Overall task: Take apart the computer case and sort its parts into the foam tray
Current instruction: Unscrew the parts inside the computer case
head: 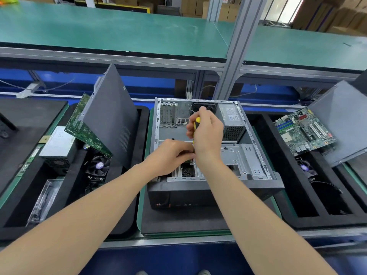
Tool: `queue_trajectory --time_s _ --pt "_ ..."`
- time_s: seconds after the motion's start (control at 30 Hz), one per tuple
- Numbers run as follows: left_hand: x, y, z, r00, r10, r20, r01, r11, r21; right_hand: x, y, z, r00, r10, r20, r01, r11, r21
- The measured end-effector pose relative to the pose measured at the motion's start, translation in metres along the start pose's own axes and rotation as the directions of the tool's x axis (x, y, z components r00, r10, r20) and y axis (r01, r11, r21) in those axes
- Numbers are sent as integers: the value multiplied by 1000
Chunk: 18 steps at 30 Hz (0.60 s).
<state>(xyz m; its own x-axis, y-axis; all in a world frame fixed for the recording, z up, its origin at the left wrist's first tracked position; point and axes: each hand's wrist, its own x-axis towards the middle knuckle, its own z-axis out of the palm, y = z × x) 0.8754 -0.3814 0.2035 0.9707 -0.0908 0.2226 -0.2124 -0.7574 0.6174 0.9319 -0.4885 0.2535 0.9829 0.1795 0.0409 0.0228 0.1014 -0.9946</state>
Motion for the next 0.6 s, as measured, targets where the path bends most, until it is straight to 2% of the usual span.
queue_trajectory --time_s 0.1,0.2,0.33,0.47,0.6 --pt "-1 6 -3 999 -29 -31 28 999 -17 -10 4 9 995 -103 -1 103 991 -80" --pt "0 -1 0 999 -23 -28 23 1000 8 -7 8 9 992 -118 45 120 991 -62" --pt "0 -9 3 999 -35 22 35 999 14 8 6 1 966 -63 251 69 998 -14" --pt "2 -11 3 994 -93 56 91 995 40 25 1 -7 849 59 525 -66 998 -5" --pt "1 -7 2 992 -104 65 105 994 -15 42 -1 -16 675 120 728 -197 980 21"
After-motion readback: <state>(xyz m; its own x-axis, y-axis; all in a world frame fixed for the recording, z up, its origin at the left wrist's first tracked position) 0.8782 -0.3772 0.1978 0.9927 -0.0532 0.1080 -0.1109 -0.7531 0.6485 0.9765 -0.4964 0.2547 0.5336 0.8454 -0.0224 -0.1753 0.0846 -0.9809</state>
